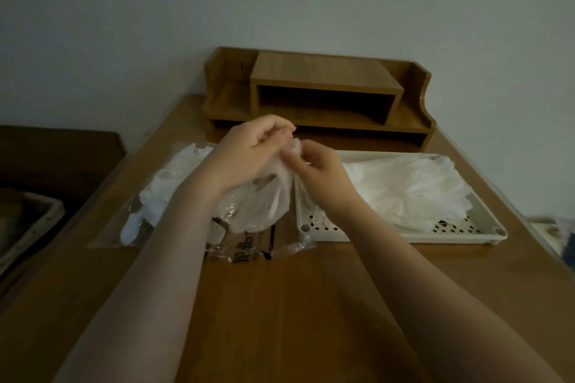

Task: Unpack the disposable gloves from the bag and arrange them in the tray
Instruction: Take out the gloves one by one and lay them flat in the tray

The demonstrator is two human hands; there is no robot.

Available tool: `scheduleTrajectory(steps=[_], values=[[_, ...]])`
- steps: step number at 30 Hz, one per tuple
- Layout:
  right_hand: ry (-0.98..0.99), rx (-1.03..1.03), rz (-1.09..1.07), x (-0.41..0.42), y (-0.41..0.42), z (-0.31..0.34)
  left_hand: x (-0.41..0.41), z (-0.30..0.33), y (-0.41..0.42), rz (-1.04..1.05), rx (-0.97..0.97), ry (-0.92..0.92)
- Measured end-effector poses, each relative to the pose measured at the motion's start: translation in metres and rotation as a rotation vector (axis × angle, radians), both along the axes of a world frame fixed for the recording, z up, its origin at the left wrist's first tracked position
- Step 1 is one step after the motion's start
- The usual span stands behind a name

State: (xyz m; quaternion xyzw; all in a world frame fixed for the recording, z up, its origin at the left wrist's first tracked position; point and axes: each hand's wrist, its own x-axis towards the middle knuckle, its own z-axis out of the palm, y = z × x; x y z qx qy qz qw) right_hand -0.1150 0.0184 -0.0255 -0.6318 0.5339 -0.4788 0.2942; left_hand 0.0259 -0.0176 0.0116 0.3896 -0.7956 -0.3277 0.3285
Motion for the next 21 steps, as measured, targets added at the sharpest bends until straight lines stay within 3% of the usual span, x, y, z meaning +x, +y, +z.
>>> scheduleTrajectory(steps=[2,5,9,14,19,21], values=[[-0.295,0.050,0.002,-0.008,0.001,0.005,0.002,0.000,0.001,-0.030,0.088,-0.037],[-0.585,0.115,0.033,-0.021,0.001,0.012,-0.002,-0.003,0.003,-0.030,0.084,-0.053],[-0.595,0.228,0.068,-0.036,0.009,0.019,-0.010,-0.006,0.005,-0.026,0.046,0.116],[-0.268,0.292,-0.018,-0.051,0.020,0.017,-0.019,-0.002,0.013,-0.093,0.205,0.230],[0.516,0.144,0.031,-0.059,0.022,0.022,-0.029,0.001,0.018,-0.068,0.289,0.293],[0.720,0.077,-0.012,-0.059,0.020,0.019,-0.029,0.003,0.019,-0.039,0.302,0.347]])
